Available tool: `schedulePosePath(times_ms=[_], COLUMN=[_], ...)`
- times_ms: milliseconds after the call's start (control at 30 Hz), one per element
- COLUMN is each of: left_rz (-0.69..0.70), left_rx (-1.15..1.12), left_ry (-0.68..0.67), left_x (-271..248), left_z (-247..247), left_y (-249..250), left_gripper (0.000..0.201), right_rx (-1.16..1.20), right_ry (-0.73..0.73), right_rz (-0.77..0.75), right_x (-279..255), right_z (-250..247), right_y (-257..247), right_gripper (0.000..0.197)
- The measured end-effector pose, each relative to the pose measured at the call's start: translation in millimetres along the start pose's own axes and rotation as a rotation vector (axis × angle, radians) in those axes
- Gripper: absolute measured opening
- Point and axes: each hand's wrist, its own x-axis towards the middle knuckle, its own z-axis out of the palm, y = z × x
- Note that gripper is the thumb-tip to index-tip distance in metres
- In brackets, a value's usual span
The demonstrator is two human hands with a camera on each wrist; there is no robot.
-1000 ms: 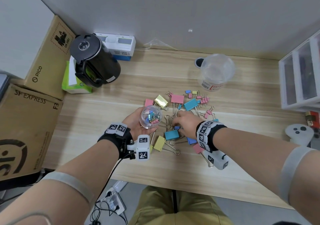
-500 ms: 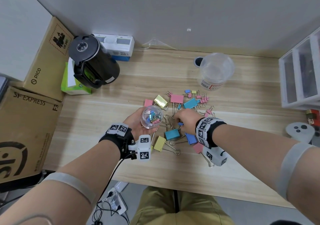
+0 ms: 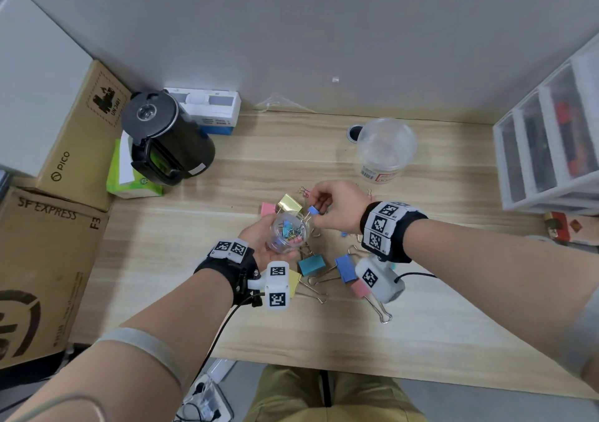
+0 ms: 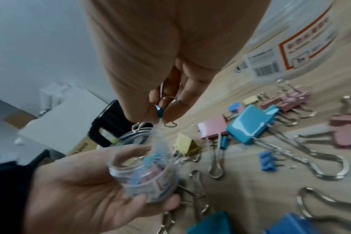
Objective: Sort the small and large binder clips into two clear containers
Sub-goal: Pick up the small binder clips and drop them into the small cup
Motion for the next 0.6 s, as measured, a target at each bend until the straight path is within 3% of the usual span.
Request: schedulePosePath(times_ms=[267,400,500,600], left_rz=[-0.037,-0.034,-0.052,-0.044], left_rx=[0.053,0.076,0.058,0.041], left_ry=[-0.107,-0.097,-0.095,-0.086], left_x=[1,0,-2,-1], left_z=[20,16,10,5], left_y=[3,2,3,4], left_gripper=[0.028,0.040,0.044,0.042], right_rx=[-0.107,0.026,-0.088,-0.395], right_ry=[-0.068,0.111,0.219,0.005], right_rz=[-0.110,-0.092,0.038,0.168], right_x=[-15,-19,-15,-15], right_z=[27,13,-7,-12], right_y=[-16,-4,21,49], right_gripper=[0.021,0.018,0.017,0.016])
